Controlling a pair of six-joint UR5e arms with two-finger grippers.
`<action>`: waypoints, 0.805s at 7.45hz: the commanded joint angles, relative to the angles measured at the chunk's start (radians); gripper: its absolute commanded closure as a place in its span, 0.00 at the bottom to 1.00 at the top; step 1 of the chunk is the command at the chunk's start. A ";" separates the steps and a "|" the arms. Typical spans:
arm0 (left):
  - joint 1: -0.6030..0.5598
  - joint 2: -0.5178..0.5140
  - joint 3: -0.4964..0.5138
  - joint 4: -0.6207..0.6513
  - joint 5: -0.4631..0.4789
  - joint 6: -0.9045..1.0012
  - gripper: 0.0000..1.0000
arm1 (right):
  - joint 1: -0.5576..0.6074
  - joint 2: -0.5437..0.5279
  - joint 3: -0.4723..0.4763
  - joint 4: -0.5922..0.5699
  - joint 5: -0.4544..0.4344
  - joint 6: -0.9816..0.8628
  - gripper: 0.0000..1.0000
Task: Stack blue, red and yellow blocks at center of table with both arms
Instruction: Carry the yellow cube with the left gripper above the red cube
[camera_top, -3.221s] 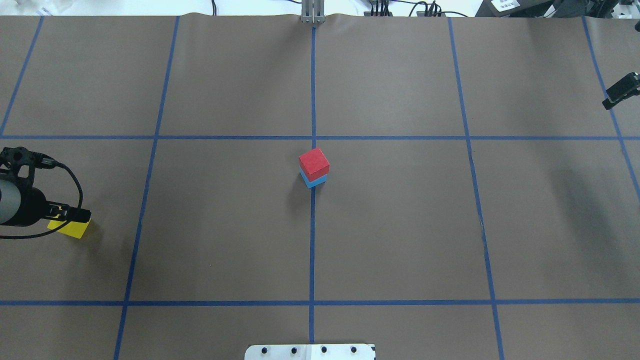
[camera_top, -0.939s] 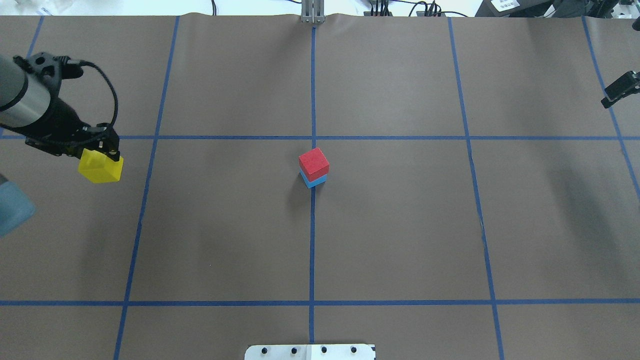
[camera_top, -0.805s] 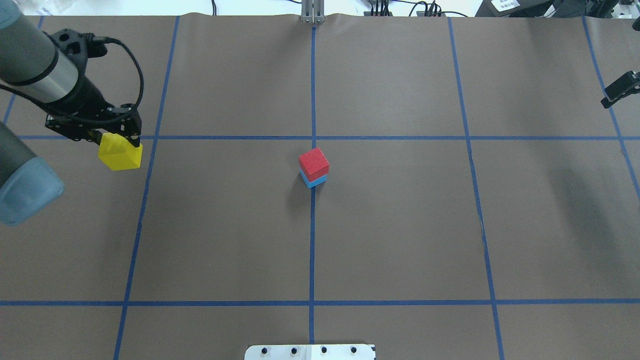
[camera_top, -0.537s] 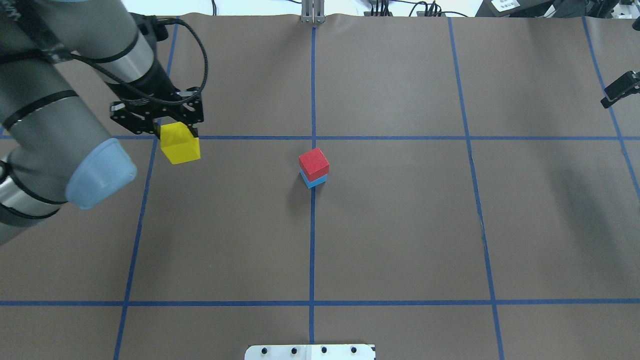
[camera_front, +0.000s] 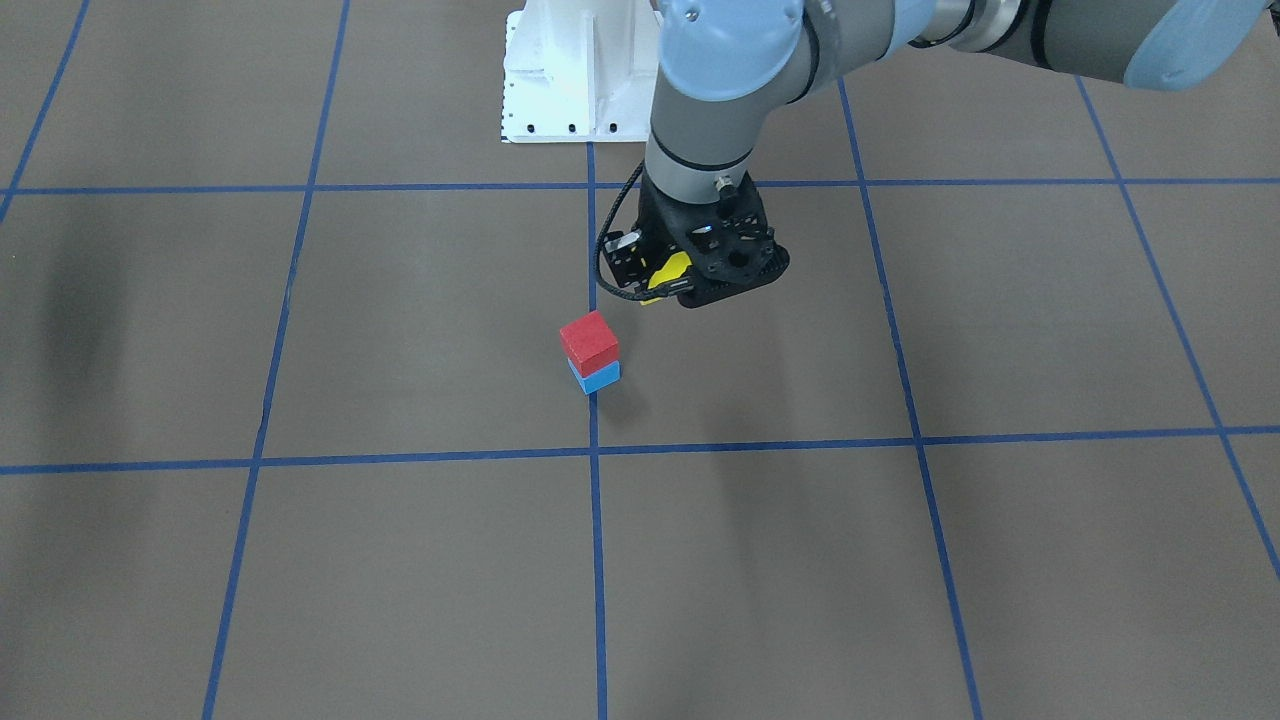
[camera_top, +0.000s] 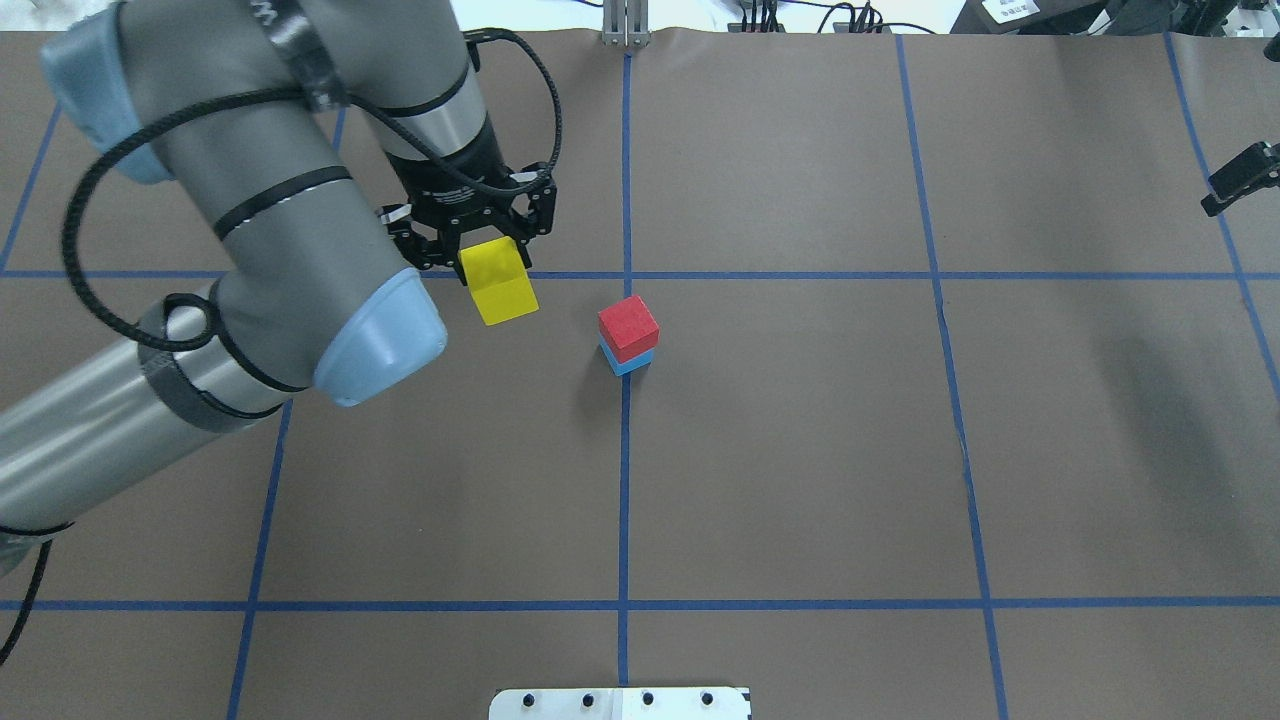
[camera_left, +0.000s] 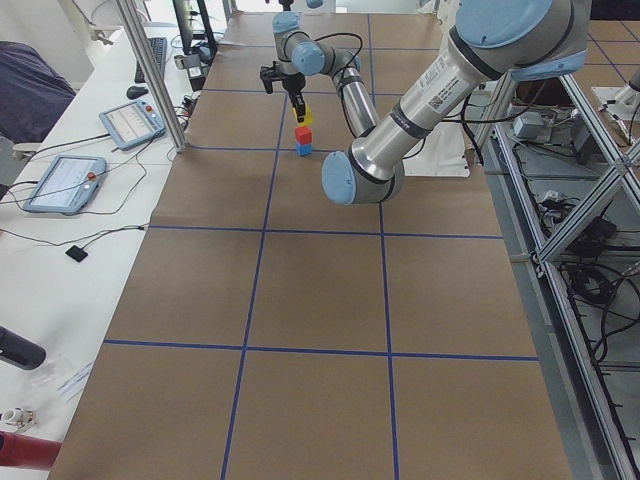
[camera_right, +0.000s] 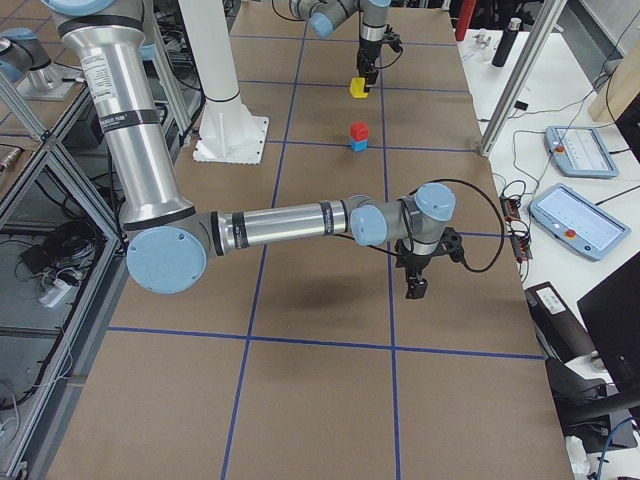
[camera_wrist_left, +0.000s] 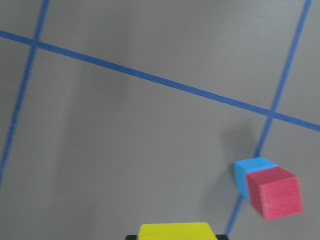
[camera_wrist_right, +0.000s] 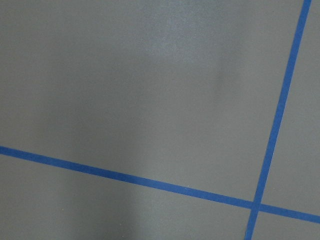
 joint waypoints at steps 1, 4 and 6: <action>0.025 -0.040 0.099 -0.087 0.024 -0.049 1.00 | 0.000 -0.001 -0.001 0.000 -0.002 0.000 0.01; 0.060 -0.060 0.179 -0.182 0.079 -0.206 1.00 | 0.000 -0.001 -0.001 0.000 -0.002 -0.002 0.01; 0.071 -0.066 0.185 -0.183 0.101 -0.214 1.00 | 0.000 -0.004 -0.001 0.000 -0.004 -0.002 0.01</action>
